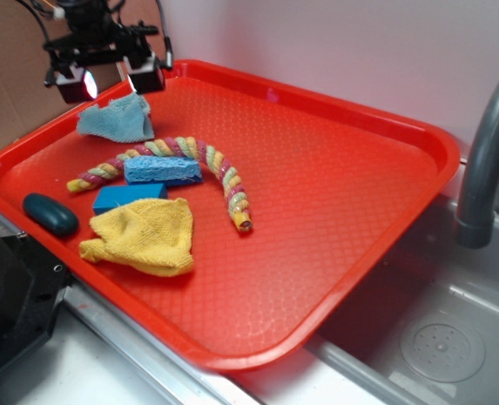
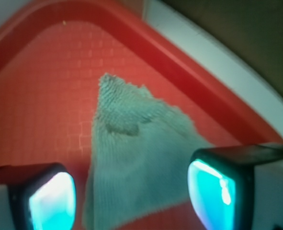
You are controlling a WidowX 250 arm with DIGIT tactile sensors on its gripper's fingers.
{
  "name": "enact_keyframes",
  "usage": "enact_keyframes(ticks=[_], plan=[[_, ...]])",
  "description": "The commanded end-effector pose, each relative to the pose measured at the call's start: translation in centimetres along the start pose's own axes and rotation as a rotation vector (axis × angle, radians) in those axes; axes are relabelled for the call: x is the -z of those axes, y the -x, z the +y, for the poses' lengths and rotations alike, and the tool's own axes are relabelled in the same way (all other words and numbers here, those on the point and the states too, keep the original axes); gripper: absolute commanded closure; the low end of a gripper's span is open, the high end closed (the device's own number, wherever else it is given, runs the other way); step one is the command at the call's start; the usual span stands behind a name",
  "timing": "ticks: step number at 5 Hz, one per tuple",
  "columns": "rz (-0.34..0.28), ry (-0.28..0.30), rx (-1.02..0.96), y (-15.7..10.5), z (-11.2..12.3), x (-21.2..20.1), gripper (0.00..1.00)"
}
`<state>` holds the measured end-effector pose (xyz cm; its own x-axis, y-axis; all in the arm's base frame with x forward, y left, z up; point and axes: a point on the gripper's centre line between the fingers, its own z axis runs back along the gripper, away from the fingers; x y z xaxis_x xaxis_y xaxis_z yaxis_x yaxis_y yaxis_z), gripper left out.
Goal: Grab the blue cloth.
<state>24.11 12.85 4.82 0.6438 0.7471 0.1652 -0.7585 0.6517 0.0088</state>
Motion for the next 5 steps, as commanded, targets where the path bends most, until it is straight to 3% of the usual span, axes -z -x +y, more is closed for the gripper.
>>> enact_keyframes(ticks=[1, 3, 4, 5], plan=[[-0.039, -0.009, 0.011, -1.7, 0.5, 0.7, 0.00], [-0.018, -0.027, 0.030, -1.8, 0.5, 3.1, 0.00], [-0.005, -0.051, 0.011, -1.7, 0.9, 4.0, 1.00], [0.010, -0.062, 0.001, -1.6, 1.3, 4.7, 1.00]])
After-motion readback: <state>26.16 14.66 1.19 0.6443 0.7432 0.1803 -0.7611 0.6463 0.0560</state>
